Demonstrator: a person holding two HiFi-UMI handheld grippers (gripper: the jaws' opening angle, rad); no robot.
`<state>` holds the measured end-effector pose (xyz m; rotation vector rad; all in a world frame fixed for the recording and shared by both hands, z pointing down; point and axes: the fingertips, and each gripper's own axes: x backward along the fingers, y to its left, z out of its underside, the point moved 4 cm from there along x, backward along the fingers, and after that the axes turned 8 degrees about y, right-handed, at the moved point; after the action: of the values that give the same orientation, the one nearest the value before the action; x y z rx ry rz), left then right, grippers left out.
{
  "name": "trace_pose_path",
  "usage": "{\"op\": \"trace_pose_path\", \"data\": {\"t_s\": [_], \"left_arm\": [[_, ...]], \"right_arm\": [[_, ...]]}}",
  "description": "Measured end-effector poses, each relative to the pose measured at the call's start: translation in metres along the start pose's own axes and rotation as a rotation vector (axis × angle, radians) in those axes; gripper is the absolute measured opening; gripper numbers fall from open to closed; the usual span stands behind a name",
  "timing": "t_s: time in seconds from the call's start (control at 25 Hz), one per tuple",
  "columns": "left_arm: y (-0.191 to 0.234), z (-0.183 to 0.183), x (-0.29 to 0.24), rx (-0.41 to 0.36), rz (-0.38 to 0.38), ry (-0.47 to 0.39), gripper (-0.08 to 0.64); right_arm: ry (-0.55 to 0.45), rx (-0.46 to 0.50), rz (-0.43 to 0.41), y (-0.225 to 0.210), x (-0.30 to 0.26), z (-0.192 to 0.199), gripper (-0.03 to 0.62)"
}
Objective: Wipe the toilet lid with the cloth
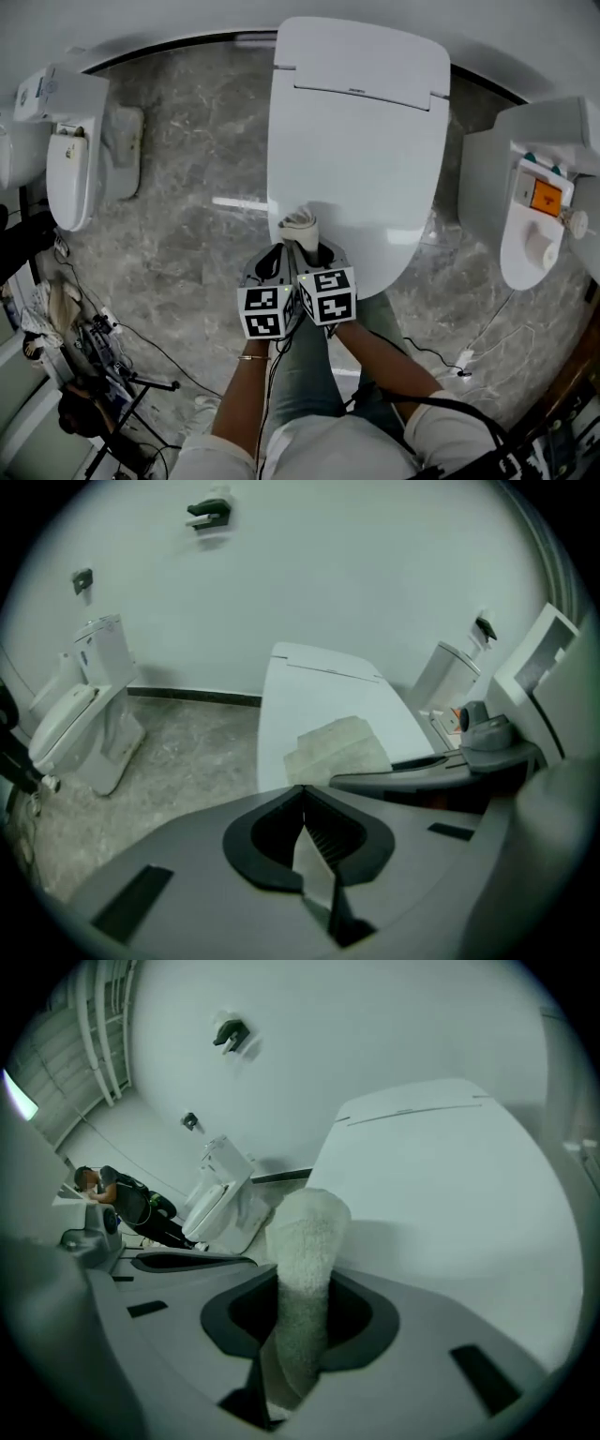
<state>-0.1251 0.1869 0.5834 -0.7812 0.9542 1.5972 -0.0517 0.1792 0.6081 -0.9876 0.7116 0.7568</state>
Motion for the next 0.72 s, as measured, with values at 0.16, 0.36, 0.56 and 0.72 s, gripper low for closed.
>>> {"op": "trace_pose_path", "data": {"t_s": [0.16, 0.36, 0.56, 0.72], "left_arm": [[0.051, 0.024, 0.016, 0.070, -0.037, 0.029, 0.015], [0.054, 0.038, -0.001, 0.074, 0.009, 0.051, 0.015], [0.005, 0.032, -0.021, 0.018, 0.102, 0.057, 0.015], [-0.047, 0.027, -0.037, -0.040, 0.171, 0.069, 0.015]], "right_arm": [[0.017, 0.004, -0.041, 0.047, -0.030, 0.007, 0.101], [-0.001, -0.080, 0.007, 0.036, -0.038, 0.017, 0.101], [-0.019, -0.120, 0.075, -0.006, -0.010, 0.026, 0.101], [-0.012, -0.178, 0.138, -0.051, 0.023, 0.048, 0.101]]}}
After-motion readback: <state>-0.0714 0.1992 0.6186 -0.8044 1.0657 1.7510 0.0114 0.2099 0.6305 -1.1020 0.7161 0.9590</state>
